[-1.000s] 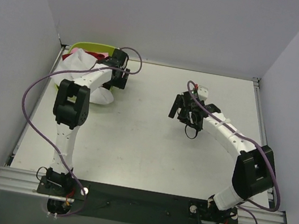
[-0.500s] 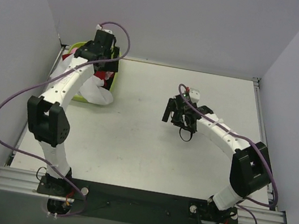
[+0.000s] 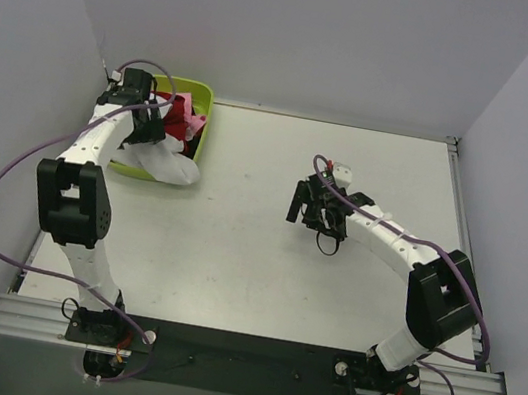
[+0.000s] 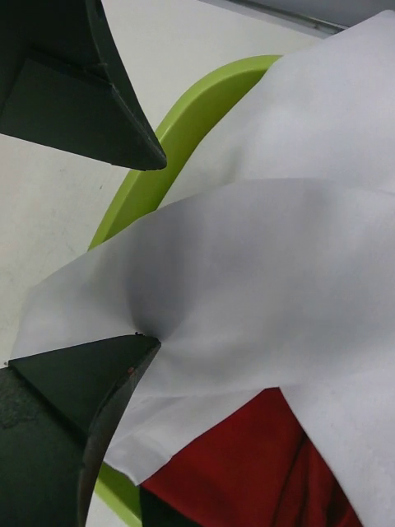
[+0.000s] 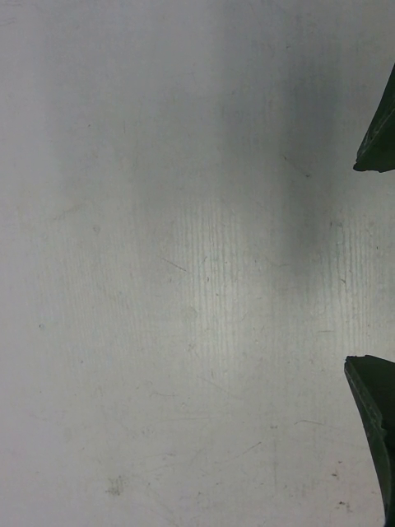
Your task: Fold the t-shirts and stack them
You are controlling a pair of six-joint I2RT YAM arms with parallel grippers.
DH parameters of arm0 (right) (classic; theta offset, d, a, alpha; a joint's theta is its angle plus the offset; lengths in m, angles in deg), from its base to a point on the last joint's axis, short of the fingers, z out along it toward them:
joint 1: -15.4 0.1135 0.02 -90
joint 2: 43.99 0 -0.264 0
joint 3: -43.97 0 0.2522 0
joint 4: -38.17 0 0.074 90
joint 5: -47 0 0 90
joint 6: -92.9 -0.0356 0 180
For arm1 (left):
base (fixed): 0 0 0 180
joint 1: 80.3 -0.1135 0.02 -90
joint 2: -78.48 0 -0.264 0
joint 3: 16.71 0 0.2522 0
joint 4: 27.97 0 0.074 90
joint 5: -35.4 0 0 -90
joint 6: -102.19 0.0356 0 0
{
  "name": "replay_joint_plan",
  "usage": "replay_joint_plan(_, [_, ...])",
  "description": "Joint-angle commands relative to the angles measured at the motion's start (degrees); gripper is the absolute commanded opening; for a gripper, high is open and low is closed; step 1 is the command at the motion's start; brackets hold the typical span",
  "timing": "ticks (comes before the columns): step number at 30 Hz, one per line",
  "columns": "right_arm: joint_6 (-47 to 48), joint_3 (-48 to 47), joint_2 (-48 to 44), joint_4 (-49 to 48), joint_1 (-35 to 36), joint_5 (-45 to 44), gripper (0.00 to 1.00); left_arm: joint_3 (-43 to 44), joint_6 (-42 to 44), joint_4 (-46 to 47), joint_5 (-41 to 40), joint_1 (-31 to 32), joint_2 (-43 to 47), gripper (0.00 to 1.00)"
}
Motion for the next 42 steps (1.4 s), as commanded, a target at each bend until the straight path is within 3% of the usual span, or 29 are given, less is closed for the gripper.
replay_joint_plan(1, [0.5, 0.7, -2.0, 0.0, 0.5, -1.4, 0.93, 1.1, -1.4, 2.8, 1.8, -1.7, -2.2, 0.91])
replay_joint_plan(5, [0.5, 0.8, -2.0, 0.0, 0.6, -1.4, 0.93, 0.5, -1.4, 4.7, 2.9, -2.3, -3.5, 0.90])
replay_joint_plan(9, [0.4, 1.2, -2.3, -0.1, 0.6, -1.5, 0.93, 0.3, -1.4, 6.2, 2.8, -2.7, -4.0, 0.80])
replay_joint_plan(11, [0.3, 1.3, -2.2, -0.1, 0.8, -1.6, 0.93, 0.1, -1.2, 6.9, 2.9, -2.8, -4.0, 0.59])
replay_joint_plan(12, [0.4, 1.3, -2.2, -0.1, 1.0, -1.5, 0.93, -0.5, -0.9, 7.8, 3.1, -2.8, -3.5, 0.36])
replay_joint_plan(14, [0.3, 1.3, -2.1, -0.1, 1.2, -1.8, 0.93, -1.2, -1.2, 8.7, 2.8, -2.8, -2.7, 0.04])
replay_joint_plan(15, [0.3, 1.2, -2.0, -0.1, 1.4, -1.7, 0.93, -1.8, -1.3, 8.9, 2.7, -2.8, -1.6, 0.00])
replay_joint_plan(21, [0.4, 0.2, -1.3, 0.5, 2.5, -2.3, 0.93, -2.1, -1.6, 10.3, 1.0, -2.0, 6.4, 0.00])
replay_joint_plan(28, [1.8, 0.7, -5.5, 2.3, 3.7, -6.4, 0.93, 6.5, 3.6, 11.8, -1.6, 8.6, 18.6, 0.00])
replay_joint_plan(33, [1.8, 2.1, -12.8, 5.0, 3.2, -14.4, 0.93, 15.6, 5.3, 9.9, 5.3, 20.7, 21.8, 0.00])
replay_joint_plan(37, [3.7, -0.6, -20.6, 12.3, 2.5, -20.6, 0.94, 17.7, 7.1, 7.2, 1.1, 33.7, 22.0, 0.00])
replay_joint_plan(40, [4.0, -3.1, -25.5, 17.2, 2.4, -24.4, 0.94, 11.9, 5.6, 7.8, -2.9, 42.8, 22.7, 0.00])
replay_joint_plan(42, [4.1, -3.6, -29.5, 18.6, 2.0, -24.8, 0.94, 3.5, 3.3, 10.6, -3.1, 47.4, 22.9, 0.00])
